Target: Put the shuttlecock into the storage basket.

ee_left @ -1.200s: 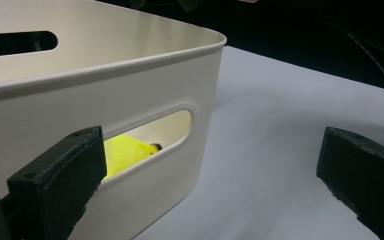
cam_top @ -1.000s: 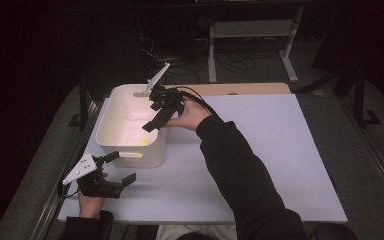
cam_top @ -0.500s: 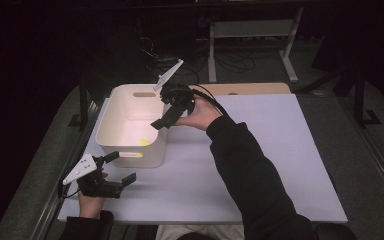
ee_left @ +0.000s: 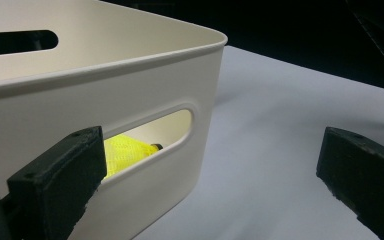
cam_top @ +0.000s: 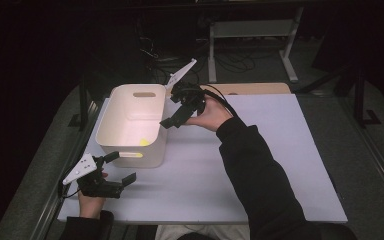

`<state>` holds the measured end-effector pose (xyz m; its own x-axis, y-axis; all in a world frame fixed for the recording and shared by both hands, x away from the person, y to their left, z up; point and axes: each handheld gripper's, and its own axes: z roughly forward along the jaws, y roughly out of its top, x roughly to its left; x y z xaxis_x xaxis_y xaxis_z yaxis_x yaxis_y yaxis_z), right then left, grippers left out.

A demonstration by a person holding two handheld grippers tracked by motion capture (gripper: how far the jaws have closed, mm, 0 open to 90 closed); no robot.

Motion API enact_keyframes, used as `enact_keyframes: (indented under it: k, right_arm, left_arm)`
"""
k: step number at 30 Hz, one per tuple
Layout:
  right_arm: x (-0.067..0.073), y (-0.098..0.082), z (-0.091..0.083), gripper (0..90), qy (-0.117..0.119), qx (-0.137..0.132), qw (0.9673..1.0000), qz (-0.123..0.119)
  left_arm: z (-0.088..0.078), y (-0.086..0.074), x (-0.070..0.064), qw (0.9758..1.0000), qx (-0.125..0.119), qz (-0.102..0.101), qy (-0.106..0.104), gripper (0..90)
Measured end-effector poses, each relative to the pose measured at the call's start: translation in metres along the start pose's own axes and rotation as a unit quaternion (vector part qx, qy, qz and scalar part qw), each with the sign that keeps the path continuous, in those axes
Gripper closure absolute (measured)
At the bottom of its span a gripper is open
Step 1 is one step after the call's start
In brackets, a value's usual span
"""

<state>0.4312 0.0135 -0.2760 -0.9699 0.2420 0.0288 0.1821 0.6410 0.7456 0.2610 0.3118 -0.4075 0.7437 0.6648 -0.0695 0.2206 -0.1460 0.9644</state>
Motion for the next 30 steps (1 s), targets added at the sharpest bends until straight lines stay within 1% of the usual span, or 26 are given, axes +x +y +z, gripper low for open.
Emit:
enact_keyframes:
  k: [5,12,17,22,30]
  right_arm:
    - [-0.002,-0.006,-0.004,0.0,-0.003,-0.003,1.0,0.008]
    - [-0.004,-0.014,-0.009,0.0,-0.006,-0.005,0.9999,0.013]
    - [-0.007,-0.024,-0.014,0.0,-0.011,-0.009,0.9997,0.02]
    - [-0.007,-0.031,-0.019,0.0,-0.01,-0.015,0.9996,0.024]
    - [-0.011,-0.044,-0.027,0.0,-0.018,-0.021,0.9991,0.032]
  left_arm:
    - [0.0,0.0,0.0,1.0,0.0,0.001,0.001,0.0]
    - [0.0,0.0,0.0,1.0,0.0,-0.001,0.0,0.0]
    - [0.0,0.0,0.0,1.0,0.0,-0.001,0.001,0.0]
    - [0.0,0.0,0.0,1.0,0.002,0.0,0.002,0.0]
    - [0.0,0.0,0.0,1.0,0.002,0.0,0.001,0.0]
